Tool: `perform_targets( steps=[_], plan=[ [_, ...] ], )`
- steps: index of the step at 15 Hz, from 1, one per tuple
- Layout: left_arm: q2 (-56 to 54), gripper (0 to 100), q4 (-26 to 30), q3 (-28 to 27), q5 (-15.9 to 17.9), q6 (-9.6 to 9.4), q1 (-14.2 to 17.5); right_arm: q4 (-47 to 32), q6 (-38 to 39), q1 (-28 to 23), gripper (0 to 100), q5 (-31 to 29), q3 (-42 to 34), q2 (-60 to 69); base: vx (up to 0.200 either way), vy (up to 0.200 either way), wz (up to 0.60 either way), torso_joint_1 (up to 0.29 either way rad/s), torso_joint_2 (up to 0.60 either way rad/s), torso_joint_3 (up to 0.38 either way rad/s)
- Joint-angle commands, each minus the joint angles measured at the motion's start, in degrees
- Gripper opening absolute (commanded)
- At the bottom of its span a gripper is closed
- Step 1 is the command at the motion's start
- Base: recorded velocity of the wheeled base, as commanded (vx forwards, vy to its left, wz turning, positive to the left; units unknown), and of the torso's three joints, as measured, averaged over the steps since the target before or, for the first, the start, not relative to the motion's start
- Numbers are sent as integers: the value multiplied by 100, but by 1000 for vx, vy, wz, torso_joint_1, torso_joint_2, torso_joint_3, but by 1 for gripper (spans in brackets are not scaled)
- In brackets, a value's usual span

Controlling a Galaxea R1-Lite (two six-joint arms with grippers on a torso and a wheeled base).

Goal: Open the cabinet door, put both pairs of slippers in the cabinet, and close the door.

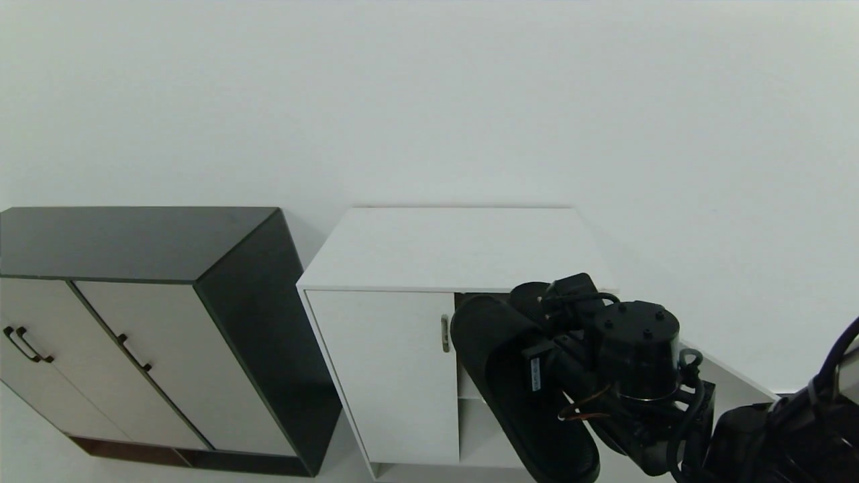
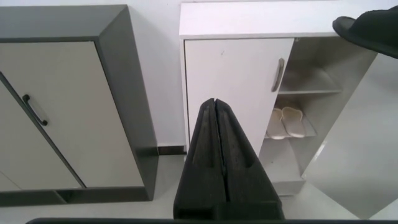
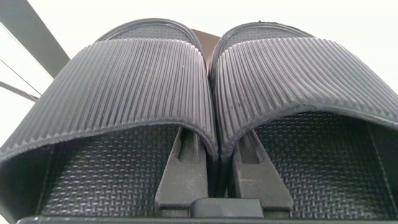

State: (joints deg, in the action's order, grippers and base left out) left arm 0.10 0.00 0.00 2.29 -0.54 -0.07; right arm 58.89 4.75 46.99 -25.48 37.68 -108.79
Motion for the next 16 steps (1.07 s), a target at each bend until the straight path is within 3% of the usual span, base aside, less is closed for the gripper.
perform_targets(
  steps=[1,16],
  plan=[
    [-1,0,0,0,-1,1,-1,-1,-1,3,0,8,-15,-20,0,0,0,-163,369,203],
    [-1,0,0,0,-1,1,-1,166,8,-6,0,-1,-33,-266,0,0,0,-204,492,284]
  ],
)
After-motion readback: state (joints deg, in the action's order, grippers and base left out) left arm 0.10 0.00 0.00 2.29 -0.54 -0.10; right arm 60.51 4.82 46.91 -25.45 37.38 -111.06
